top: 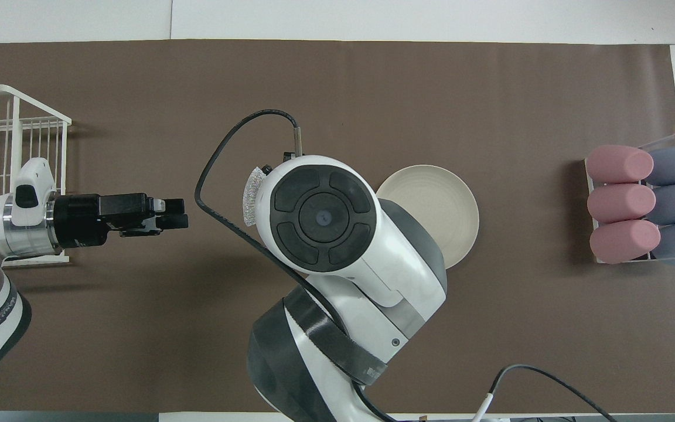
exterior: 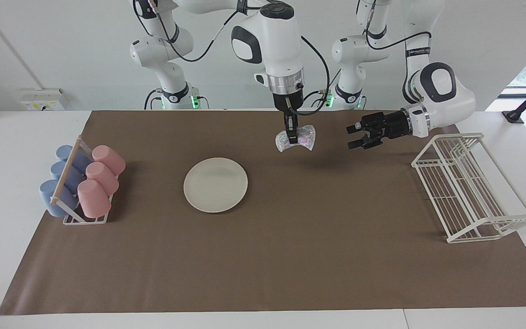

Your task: Wipe plate with sponge

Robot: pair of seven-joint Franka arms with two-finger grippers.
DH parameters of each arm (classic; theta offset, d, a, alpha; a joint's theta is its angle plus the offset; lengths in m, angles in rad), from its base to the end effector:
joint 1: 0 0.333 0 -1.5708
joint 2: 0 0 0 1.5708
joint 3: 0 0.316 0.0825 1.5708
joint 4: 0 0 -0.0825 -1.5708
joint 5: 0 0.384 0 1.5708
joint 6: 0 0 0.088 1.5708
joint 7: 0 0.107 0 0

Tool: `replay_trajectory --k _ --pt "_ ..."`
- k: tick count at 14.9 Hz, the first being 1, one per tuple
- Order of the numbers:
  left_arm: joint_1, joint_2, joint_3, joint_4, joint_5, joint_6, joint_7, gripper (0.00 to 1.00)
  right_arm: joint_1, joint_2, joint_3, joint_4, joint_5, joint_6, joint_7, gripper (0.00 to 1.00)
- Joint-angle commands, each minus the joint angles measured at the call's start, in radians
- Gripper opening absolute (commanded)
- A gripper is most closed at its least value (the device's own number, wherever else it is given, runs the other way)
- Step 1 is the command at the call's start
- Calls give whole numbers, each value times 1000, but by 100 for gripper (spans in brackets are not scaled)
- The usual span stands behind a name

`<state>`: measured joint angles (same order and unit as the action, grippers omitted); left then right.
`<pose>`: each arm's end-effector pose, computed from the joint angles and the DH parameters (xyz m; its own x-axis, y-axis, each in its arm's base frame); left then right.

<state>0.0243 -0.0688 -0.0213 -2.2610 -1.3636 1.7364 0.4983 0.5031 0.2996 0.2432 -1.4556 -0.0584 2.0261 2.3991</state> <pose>0.4951 -0.0877 0.4213 0.9939 0.0466 -0.0998 0.1085 -0.2589 0.9598 0.5138 0.4402 0.5467 -0.0630 -0.9751 -0.2126 -0.9790 0.1018 -0.1766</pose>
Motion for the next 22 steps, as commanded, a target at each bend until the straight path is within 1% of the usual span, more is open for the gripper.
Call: replay_trajectory --k 1,3,4,6,7,10,12,13,15,16,17,18,20,22 --pt "-75 20 3 12 -89 26 14 100 -3 18 4 17 2 25 -28 0" --pt "-86 35 3 49 -92 41 11 100 -3 30 4 15 0 23 -25 0" --pt "-90 55 -2 79 -92 46 6 100 -2 41 2 14 0 17 -23 0" --pt "-131 76 -2 127 -92 60 -9 100 11 73 1 17 -6 14 -23 0" --pt "-133 86 -2 144 -91 63 -12 100 5 76 1 17 -11 13 -24 0" --pt "-179 95 0 146 -75 138 18 100 2 75 1 18 -12 -10 -24 0" --pt "-170 127 -2 173 9 127 37 100 2 73 1 18 -12 -21 -24 0" --pt "-176 142 -2 190 14 130 37 100 2 73 1 18 -12 -23 -24 0" --pt "-182 147 -2 195 12 144 37 100 3 73 2 24 -11 -32 -24 0" --pt "-182 147 -3 196 12 144 37 96 3 73 2 24 -11 -33 -24 0" --pt "-182 149 -2 201 15 137 37 89 3 73 2 24 -11 -33 -24 0" --pt "-184 149 -2 201 21 138 37 79 3 73 2 24 -11 -35 -24 0" --pt "-198 147 -2 198 24 127 36 54 2 73 1 24 -11 -35 -24 0" --pt "-190 149 0 210 26 109 31 38 2 73 2 24 -9 -35 -24 0"
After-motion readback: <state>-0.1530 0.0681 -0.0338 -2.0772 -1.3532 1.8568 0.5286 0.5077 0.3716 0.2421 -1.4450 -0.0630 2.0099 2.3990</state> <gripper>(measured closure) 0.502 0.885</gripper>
